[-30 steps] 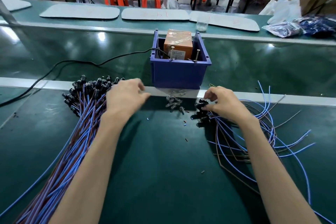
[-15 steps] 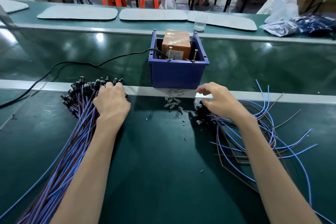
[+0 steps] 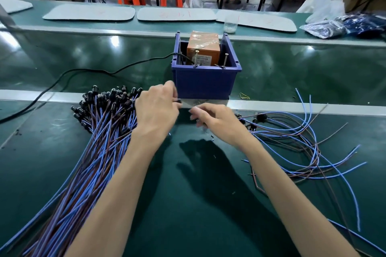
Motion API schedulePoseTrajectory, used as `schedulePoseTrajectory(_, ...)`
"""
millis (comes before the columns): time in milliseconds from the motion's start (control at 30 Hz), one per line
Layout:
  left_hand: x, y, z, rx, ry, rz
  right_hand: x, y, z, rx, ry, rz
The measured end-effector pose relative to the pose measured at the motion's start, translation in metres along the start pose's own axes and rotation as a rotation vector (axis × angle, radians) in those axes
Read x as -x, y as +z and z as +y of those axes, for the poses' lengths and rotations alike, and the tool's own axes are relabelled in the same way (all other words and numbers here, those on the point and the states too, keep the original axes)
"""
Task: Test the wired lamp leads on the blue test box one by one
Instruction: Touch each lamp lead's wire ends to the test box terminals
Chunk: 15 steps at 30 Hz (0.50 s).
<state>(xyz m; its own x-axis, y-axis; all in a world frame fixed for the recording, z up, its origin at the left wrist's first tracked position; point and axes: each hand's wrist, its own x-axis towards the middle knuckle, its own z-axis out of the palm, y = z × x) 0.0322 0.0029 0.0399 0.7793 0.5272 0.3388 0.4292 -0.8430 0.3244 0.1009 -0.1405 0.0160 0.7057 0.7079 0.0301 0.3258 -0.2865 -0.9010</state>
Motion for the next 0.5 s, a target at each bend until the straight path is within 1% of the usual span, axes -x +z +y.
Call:
schedulePoseTrajectory(67,0.008,-0.001,0.019,0.103,0.099,0.048,0.001,0.016,-0.005,-0.439,0.154,-0.01)
schedulePoseTrajectory(133,0.016,0.002,0.034,0.197,0.154,0.057,0.001,0.027,-0.008,-0.835,0.255,-0.004)
schedulePoseTrajectory(200,0.023,0.007,0.043,0.285,0.184,0.025,0.001,0.028,-0.009,-1.098,0.31,0.01)
schedulePoseTrajectory(233,0.026,0.009,0.047,0.345,0.186,0.013,0.0,0.026,-0.008,-1.174,0.326,0.03)
schedulePoseTrajectory(300,0.031,0.012,0.056,0.527,0.157,0.059,-0.002,0.015,-0.006,-1.218,0.332,0.075)
schedulePoseTrajectory(367,0.037,0.014,0.067,0.681,0.054,0.097,-0.003,0.003,-0.006,-1.201,0.323,0.117)
schedulePoseTrajectory(400,0.04,0.016,0.071,0.73,-0.022,0.05,-0.004,-0.002,-0.006,-1.188,0.325,0.14)
schedulePoseTrajectory(500,0.04,0.022,0.075,0.877,-0.282,-0.27,-0.006,-0.005,-0.005,-1.045,0.357,0.223)
